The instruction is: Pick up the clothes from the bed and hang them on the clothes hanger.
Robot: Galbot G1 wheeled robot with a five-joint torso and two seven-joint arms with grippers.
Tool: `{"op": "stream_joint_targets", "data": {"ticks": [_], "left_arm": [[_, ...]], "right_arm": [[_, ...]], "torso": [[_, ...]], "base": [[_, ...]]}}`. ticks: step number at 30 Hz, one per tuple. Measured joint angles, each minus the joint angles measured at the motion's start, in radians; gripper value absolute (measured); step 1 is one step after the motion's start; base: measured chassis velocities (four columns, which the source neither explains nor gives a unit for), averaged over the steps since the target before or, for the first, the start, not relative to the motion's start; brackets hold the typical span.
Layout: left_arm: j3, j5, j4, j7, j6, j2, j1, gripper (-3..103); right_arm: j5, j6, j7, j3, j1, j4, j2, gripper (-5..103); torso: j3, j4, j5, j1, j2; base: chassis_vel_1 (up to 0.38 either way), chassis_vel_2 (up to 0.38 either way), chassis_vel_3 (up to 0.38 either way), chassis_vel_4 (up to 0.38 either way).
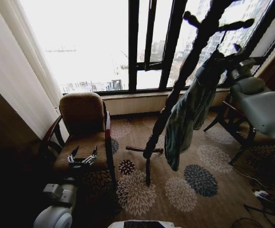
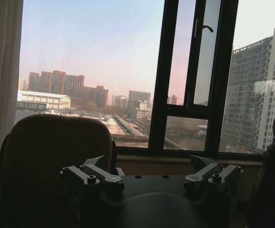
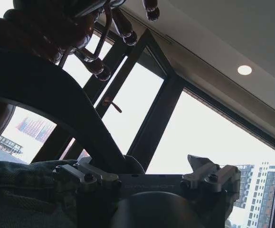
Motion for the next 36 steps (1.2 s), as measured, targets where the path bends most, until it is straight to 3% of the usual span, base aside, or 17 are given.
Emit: {"op": "stream_joint_targets", "data": {"ticks": [8, 13, 21, 36], "left_arm": [[-0.016, -0.004, 0.003, 0.004, -0.002, -0.003, 0.009, 100], [-0.017, -0.007, 0.005, 0.004, -0.003, -0.005, 0.004, 100], [-0.032, -0.009, 0.005, 0.006, -0.004, -0.008, 0.017, 100], [-0.073, -0.025, 0.004, 0.006, -0.005, -0.011, 0.026, 100]], "right_arm": [[-0.008, 0.008, -0.015, -0.014, 0.013, -0.025, 0.039, 100], [-0.006, 0.008, -0.036, -0.031, 0.014, -0.014, 0.038, 100], [0.007, 0.023, -0.077, -0.054, 0.019, -0.016, 0.058, 100], [-0.047, 0.066, -0.121, -0.104, 0.068, -0.152, 0.217, 100]], "torso": [[0.000, 0.0004, -0.0001, 0.000, 0.000], [0.000, -0.0011, 0.0009, 0.000, 0.000], [0.000, 0.0001, 0.0001, 0.000, 0.000], [0.000, -0.0002, 0.0000, 0.000, 0.000]], "base": [[0.000, 0.000, 0.000, 0.000], [0.000, 0.000, 0.000, 0.000], [0.000, 0.000, 0.000, 0.000], [0.000, 0.000, 0.000, 0.000]]}}
